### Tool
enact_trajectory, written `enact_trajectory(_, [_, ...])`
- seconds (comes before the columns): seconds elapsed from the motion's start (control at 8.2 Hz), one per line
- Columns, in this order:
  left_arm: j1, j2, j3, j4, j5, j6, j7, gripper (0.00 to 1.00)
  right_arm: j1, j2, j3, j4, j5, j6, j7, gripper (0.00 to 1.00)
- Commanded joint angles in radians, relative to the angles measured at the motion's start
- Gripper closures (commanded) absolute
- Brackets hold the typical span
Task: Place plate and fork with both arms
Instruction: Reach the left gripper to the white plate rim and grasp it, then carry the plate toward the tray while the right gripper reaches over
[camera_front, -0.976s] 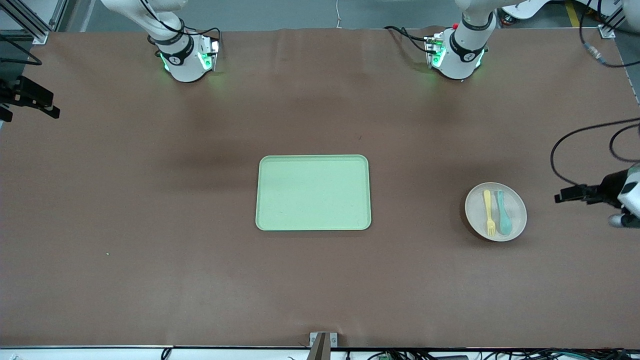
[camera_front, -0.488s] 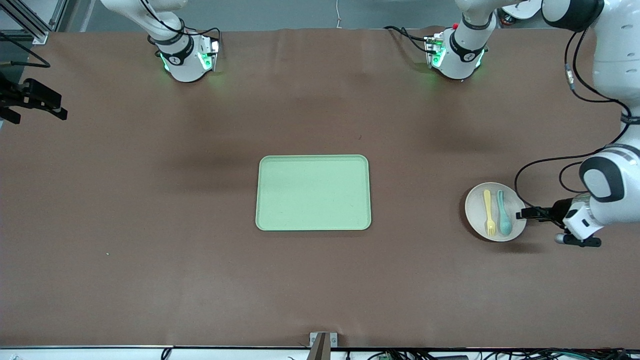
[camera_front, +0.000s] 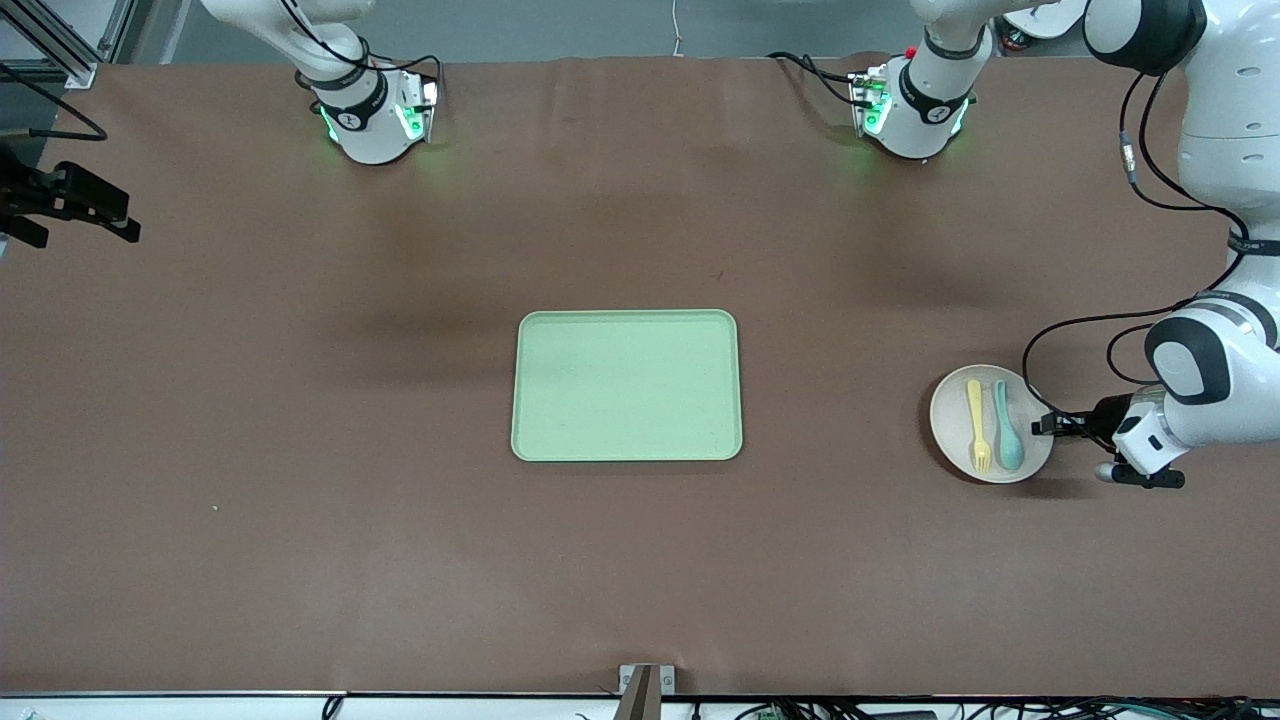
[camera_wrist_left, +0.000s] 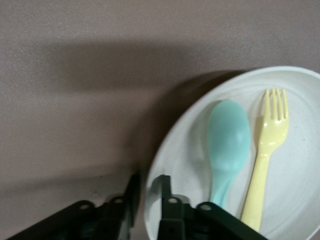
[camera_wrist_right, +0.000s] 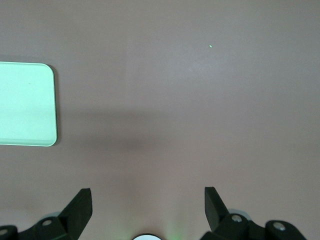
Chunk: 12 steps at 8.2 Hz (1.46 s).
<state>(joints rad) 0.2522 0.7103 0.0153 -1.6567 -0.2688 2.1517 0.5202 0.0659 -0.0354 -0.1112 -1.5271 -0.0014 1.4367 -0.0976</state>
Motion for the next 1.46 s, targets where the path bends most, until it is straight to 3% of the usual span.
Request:
enact_trajectory(0.0, [0.005, -0.017, -0.006, -0.011, -0.013, 0.002, 0.047, 1.00, 0.002, -0.008, -0.002, -0.005, -0.012, -0.012, 0.010, 0.01])
enact_trajectory(0.12, [-0.005, -0.021, -0.014, -0.005, -0.012, 0.000, 0.066, 1.00, 0.009, -0.006, -0.001, -0.007, -0.009, -0.010, 0.013, 0.01])
enact_trajectory(0.37, [-0.011, -0.079, -0.101, 0.000, -0.013, 0.000, 0.020, 1.00, 0.081, 0.012, -0.001, -0.039, 0.021, 0.013, 0.050, 0.01])
enact_trajectory(0.61, [-0.033, -0.091, -0.284, -0.002, -0.001, 0.002, -0.201, 1.00, 0.258, 0.043, 0.001, -0.149, 0.037, 0.166, 0.270, 0.01])
enact_trajectory(0.98, [-0.270, -0.098, -0.316, -0.002, -0.015, 0.055, -0.562, 1.00, 0.481, 0.158, -0.002, -0.219, 0.097, 0.442, 0.553, 0.01])
enact_trajectory(1.34, [-0.361, -0.068, -0.402, -0.059, -0.053, 0.267, -0.742, 1.00, 0.650, 0.362, -0.002, -0.209, 0.090, 0.742, 0.755, 0.01])
